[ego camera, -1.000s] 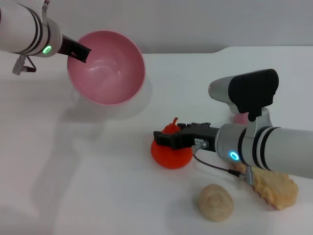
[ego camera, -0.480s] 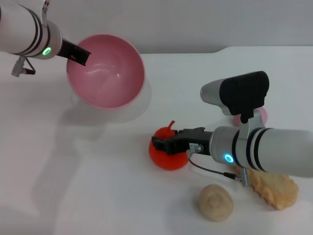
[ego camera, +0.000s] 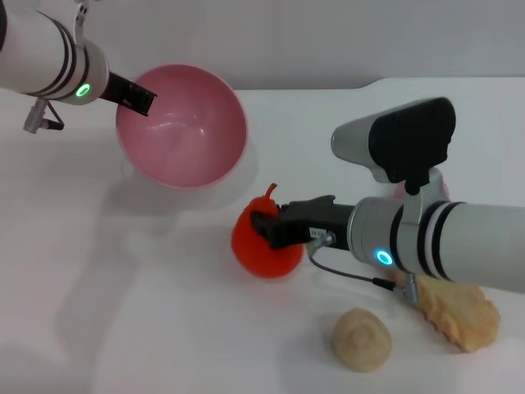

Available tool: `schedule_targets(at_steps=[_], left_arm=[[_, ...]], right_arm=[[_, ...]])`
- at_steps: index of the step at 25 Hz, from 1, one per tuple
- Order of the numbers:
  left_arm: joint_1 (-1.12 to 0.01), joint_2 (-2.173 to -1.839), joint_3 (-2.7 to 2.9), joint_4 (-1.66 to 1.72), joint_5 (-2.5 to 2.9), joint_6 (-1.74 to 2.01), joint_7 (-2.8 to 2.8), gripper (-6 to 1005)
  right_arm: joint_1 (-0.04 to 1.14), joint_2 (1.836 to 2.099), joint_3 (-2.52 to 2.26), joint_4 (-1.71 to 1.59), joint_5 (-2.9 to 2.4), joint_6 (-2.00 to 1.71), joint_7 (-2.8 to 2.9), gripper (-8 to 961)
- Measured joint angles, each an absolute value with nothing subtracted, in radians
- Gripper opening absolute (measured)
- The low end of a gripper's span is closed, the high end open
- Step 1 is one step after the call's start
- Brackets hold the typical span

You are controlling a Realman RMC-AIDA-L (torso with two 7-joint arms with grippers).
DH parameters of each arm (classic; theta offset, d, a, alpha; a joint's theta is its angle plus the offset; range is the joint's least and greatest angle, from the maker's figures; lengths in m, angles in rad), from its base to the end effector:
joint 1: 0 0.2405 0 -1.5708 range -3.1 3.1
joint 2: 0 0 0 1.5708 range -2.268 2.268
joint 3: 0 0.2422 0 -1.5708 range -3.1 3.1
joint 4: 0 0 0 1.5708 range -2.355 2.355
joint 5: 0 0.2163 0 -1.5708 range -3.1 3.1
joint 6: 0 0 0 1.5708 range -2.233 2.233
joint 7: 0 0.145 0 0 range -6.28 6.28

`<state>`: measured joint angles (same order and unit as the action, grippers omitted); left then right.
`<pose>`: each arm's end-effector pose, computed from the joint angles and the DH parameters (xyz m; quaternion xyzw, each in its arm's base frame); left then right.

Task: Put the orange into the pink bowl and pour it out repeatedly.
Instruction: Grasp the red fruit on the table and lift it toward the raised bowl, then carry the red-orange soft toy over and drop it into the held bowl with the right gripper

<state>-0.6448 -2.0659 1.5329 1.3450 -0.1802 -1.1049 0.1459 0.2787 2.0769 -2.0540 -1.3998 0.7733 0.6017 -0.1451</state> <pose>-0.1486 0.4201 0.0242 -0.8313 -0.3205 0.1114 0.4402 0.1364 0.3069 -0.1075 -0.8815 0.3974 0.1054 0.2323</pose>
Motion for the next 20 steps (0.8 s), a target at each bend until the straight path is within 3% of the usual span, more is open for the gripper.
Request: schedule_targets(at_steps=[3, 14, 20], left_arm=[[-0.645, -2.066, 1.533, 1.344, -0.185, -1.105, 0.146, 46], [-0.646, -2.066, 1.556, 1.338, -0.202, -1.122, 0.146, 46], [-0.655, -2.068, 1.637, 1.352, -0.304, -1.145, 0.144, 46]], right_arm=[[0.258, 2.078, -2.042, -1.475, 0.733, 0.641, -0.135, 203], [0.209, 2.083, -2.018, -1.9, 0.479, 0.844, -0.043, 103], [0.225, 2.082, -2.003, -1.914, 0.453, 0.841, -0.042, 77]])
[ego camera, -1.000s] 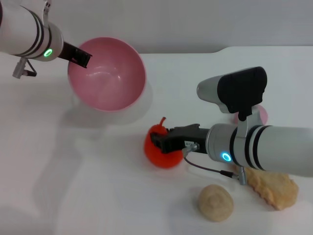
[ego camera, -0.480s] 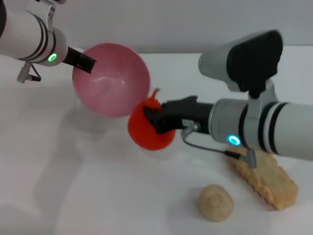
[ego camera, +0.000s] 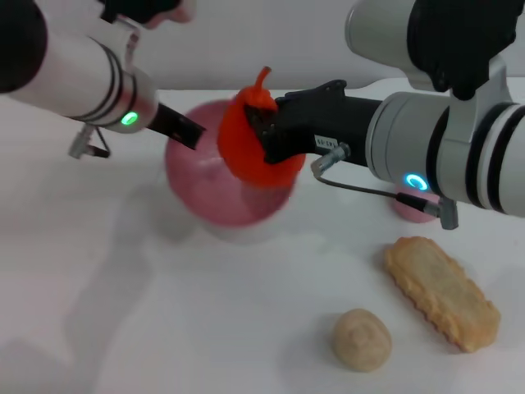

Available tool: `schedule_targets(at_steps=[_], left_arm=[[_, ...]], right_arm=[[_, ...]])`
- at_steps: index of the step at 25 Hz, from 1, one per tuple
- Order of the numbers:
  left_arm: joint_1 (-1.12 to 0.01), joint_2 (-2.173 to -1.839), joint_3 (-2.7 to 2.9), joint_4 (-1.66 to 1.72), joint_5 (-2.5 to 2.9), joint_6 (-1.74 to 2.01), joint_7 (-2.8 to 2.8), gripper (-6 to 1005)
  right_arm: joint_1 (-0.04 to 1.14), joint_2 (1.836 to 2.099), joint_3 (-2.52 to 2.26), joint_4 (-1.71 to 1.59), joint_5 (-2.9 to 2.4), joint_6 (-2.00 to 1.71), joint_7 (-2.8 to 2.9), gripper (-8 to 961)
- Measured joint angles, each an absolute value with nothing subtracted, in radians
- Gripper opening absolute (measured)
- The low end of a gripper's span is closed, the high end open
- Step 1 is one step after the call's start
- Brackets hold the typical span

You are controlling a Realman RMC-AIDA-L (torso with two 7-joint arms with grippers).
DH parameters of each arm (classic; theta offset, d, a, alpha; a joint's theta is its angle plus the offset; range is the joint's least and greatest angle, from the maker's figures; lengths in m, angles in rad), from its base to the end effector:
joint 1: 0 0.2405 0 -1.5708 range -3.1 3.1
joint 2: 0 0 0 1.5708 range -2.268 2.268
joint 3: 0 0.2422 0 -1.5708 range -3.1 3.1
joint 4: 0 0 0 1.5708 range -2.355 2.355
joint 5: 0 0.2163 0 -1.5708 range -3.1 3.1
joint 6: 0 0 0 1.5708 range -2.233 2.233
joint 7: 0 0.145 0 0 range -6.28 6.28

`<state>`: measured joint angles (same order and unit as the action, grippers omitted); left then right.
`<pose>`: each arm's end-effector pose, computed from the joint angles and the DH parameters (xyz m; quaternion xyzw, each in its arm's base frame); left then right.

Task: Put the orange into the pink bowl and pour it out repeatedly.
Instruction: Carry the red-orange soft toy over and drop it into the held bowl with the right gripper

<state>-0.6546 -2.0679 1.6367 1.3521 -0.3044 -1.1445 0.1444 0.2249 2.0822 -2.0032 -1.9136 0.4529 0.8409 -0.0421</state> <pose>-0.1298 0.4012 -0.0110 -0.8670 -0.3128 0.1114 0.3716 0.0464 0.2953 -0.0284 -0.9035 0.2612 0.1482 0.3057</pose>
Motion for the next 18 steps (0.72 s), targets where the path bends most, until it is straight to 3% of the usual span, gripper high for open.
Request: schedule_targets(at_steps=[8, 18], left_arm=[[-0.666, -2.068, 1.674, 1.382, -0.321, -1.148, 0.136, 46], [-0.665, -2.066, 1.669, 1.389, -0.311, -1.146, 0.136, 46]], right_arm=[[0.223, 2.082, -2.001, -1.895, 0.46, 0.828, -0.036, 50], [0.209, 2.083, -1.982, -1.887, 0.446, 0.831, -0.025, 209]])
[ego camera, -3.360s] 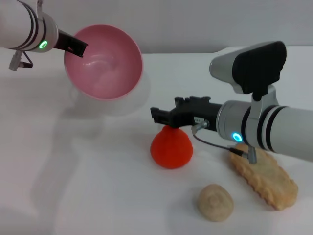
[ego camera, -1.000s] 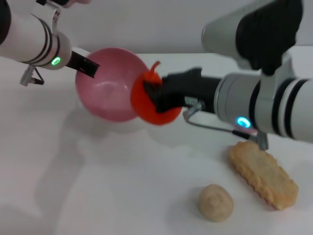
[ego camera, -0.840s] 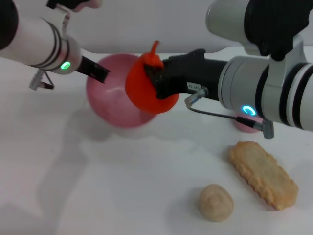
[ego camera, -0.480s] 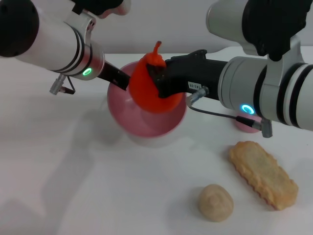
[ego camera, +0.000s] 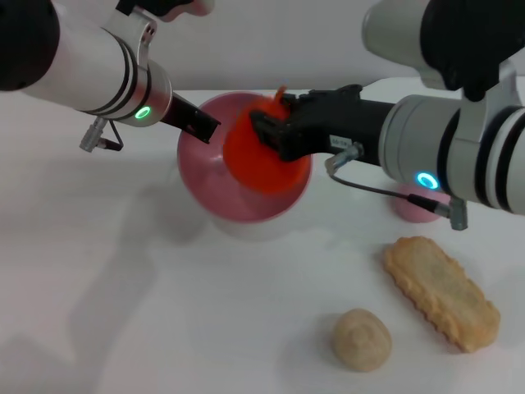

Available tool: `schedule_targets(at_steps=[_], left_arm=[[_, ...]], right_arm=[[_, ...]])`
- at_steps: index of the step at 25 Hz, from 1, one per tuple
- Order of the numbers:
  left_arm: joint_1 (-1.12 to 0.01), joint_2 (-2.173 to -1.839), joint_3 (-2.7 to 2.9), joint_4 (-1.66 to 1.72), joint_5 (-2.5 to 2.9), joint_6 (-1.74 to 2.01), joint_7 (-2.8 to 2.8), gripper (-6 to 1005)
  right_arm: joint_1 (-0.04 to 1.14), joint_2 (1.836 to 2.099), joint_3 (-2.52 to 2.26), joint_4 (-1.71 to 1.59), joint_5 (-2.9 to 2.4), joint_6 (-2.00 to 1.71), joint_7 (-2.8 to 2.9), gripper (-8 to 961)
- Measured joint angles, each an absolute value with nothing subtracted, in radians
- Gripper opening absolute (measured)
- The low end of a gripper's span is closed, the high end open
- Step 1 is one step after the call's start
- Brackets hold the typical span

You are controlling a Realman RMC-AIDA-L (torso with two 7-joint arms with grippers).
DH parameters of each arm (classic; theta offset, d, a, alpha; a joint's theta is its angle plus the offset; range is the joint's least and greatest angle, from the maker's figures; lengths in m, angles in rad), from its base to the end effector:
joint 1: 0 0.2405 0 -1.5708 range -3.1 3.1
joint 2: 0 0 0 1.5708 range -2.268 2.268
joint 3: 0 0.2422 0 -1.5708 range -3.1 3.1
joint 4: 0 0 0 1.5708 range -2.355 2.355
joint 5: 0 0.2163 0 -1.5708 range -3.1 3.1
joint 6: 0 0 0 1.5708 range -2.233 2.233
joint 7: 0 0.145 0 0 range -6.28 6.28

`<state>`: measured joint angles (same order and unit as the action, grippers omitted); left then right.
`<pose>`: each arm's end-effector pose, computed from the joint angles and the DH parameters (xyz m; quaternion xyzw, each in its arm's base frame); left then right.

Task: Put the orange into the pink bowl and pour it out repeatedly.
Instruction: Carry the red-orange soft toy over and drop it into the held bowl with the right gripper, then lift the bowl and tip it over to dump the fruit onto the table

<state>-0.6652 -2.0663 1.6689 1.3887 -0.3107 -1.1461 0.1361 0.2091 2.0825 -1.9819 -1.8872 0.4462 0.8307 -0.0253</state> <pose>-0.1134 0.3985 -0.0140 -0.8766 -0.2912 0.1019 0.3693 0.0597 0.3017 -0.0266 -0.8931 0.2848 0.1438 0.3172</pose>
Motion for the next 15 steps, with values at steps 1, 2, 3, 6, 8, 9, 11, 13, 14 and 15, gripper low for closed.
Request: schedule_targets(at_steps=[1, 2, 3, 6, 8, 9, 11, 13, 14, 15], left_arm=[[-0.663, -2.066, 1.668, 1.389, -0.31, -1.145, 0.136, 46], [-0.662, -2.066, 1.669, 1.389, -0.31, -1.144, 0.136, 46], [-0.662, -2.066, 1.669, 1.389, -0.31, -1.144, 0.136, 46], [-0.659, -2.066, 1.671, 1.388, -0.309, -1.142, 0.136, 46], [-0.659, -2.066, 1.672, 1.388, -0.309, -1.141, 0.136, 46], [-0.659, -2.066, 1.672, 1.388, -0.309, -1.141, 0.136, 46], [-0.659, -2.066, 1.672, 1.388, -0.309, -1.141, 0.136, 46], [-0.658, -2.067, 1.675, 1.388, -0.31, -1.14, 0.136, 46], [-0.658, -2.067, 1.676, 1.387, -0.31, -1.133, 0.136, 46], [-0.658, -2.067, 1.676, 1.387, -0.31, -1.133, 0.136, 46]], right_arm=[[0.206, 2.082, -1.978, -1.886, 0.445, 0.831, -0.025, 254], [0.2, 2.082, -1.975, -1.884, 0.443, 0.831, -0.025, 300], [0.2, 2.082, -1.975, -1.884, 0.443, 0.831, -0.025, 345], [0.194, 2.084, -1.972, -1.872, 0.439, 0.825, -0.022, 453], [0.193, 2.084, -1.972, -1.868, 0.435, 0.823, -0.02, 486], [0.19, 2.084, -1.969, -1.866, 0.425, 0.819, -0.019, 502], [0.176, 2.085, -1.964, -1.865, 0.372, 0.793, -0.015, 535], [0.14, 2.087, -1.953, -1.875, 0.271, 0.725, 0.001, 568], [0.118, 2.088, -1.944, -1.882, 0.224, 0.685, 0.012, 585], [0.089, 2.089, -1.937, -1.887, 0.159, 0.621, 0.03, 585]])
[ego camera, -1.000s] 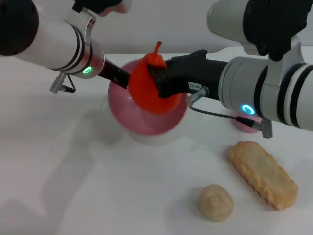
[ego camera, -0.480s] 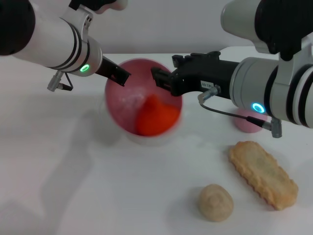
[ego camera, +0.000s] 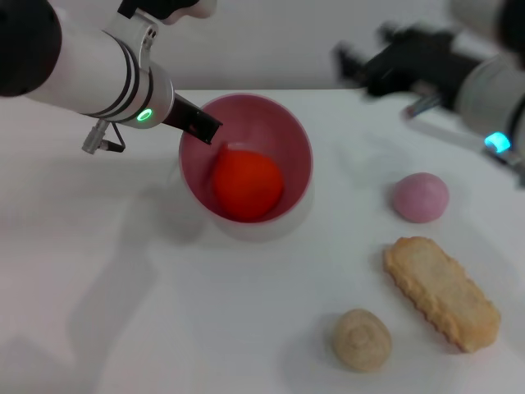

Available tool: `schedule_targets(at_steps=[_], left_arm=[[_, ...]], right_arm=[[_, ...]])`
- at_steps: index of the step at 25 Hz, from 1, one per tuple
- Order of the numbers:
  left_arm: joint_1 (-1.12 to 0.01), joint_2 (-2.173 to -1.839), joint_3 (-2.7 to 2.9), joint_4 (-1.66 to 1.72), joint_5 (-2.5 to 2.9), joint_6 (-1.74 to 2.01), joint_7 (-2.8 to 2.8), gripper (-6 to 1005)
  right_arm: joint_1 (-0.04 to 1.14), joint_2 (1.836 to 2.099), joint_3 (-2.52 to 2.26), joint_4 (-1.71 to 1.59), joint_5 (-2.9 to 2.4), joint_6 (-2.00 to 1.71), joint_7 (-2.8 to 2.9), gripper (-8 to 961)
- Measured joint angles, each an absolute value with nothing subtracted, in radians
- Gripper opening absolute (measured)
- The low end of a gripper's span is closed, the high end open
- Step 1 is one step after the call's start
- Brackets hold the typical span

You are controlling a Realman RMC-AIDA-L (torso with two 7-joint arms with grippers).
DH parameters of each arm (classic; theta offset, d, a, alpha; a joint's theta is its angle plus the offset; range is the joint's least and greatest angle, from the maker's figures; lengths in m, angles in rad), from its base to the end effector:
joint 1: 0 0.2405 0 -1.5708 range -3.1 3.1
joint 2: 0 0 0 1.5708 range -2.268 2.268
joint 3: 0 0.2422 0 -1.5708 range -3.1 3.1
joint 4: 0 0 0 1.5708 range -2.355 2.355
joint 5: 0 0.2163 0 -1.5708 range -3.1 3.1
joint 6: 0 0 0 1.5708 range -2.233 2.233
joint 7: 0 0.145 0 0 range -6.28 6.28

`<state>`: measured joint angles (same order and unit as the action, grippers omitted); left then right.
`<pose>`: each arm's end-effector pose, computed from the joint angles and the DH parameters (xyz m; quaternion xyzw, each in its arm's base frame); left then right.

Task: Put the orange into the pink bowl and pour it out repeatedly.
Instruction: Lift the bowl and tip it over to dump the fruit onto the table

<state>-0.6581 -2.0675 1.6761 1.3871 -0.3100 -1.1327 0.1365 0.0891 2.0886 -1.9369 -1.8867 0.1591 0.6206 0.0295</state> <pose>-0.1147 0.3979 -0.0158 -0.8771 -0.2896 0.1000 0.3698 0.0933 0.3256 0.0151 -0.8339 0.2500 0.1593 0.4655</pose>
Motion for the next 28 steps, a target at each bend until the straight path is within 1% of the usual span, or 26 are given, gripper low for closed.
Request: schedule_targets(at_steps=[2, 5, 8, 12, 20, 25, 28], left_arm=[[-0.658, -2.067, 1.676, 1.387, -0.31, -1.133, 0.136, 46], [-0.651, -2.068, 1.687, 1.377, -0.316, -1.108, 0.137, 45], [-0.65, -2.068, 1.687, 1.375, -0.317, -1.107, 0.137, 45], [-0.645, -2.068, 1.693, 1.376, -0.318, -1.106, 0.136, 45], [-0.66, -2.071, 1.788, 1.429, -0.32, -1.076, 0.121, 46], [-0.667, -2.072, 1.87, 1.454, -0.307, -1.0, 0.121, 45], [-0.645, -2.07, 1.895, 1.464, -0.293, -0.9, 0.125, 45]], right_arm=[[0.02, 2.09, -1.917, -1.884, 0.024, 0.452, 0.076, 585], [-0.052, 2.093, -1.898, -1.843, -0.134, 0.208, 0.154, 584], [-0.095, 2.093, -1.871, -1.805, -0.228, 0.055, 0.21, 584], [-0.116, 2.093, -1.843, -1.768, -0.24, 0.023, 0.228, 583], [-0.2, 2.093, -1.842, -1.79, -0.233, 0.024, 0.28, 583], [-0.254, 2.093, -1.836, -1.83, -0.233, 0.029, 0.31, 582], [-0.272, 2.093, -1.833, -1.841, -0.233, 0.032, 0.332, 582]])
